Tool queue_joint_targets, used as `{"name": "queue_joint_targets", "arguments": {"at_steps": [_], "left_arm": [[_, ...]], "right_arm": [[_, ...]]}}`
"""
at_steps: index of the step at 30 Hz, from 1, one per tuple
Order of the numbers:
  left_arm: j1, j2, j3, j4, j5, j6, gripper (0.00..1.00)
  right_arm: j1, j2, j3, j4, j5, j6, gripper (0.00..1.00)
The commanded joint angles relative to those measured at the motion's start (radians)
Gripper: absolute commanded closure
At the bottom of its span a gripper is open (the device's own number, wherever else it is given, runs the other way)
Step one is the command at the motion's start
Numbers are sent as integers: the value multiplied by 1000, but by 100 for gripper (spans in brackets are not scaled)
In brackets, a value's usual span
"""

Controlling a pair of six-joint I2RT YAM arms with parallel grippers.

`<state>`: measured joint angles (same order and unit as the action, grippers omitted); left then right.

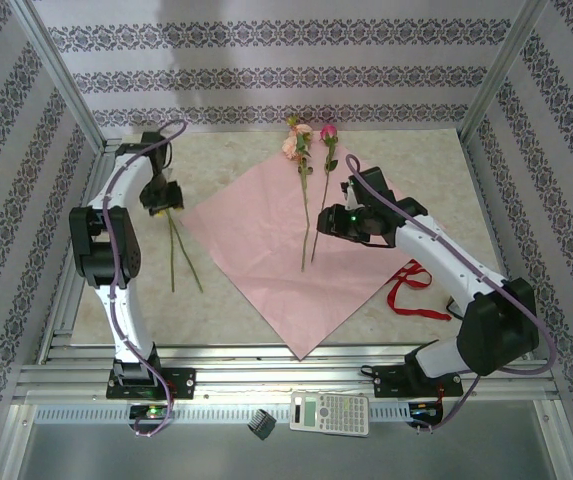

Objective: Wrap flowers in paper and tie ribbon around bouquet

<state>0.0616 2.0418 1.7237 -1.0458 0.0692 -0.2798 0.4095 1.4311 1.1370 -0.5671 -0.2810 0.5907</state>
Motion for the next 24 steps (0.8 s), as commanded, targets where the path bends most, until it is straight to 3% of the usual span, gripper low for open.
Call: {"name": "queue_joint_targets", "arguments": {"at_steps": [1,11,17,24], "left_arm": [[4,-46,-83,1,-12,95,68],[6,-23,-213,85,-33,188,71],[5,-11,-245,140,12,198,71],[1,7,-252,151,-11,226,82]], "right_arm": [[10,11,26,12,2,-11,53],[11,27,35,3,-1,-12,53],[11,30,37,1,-4,-7,53],[12,35,39,1,-7,-3,53]]}}
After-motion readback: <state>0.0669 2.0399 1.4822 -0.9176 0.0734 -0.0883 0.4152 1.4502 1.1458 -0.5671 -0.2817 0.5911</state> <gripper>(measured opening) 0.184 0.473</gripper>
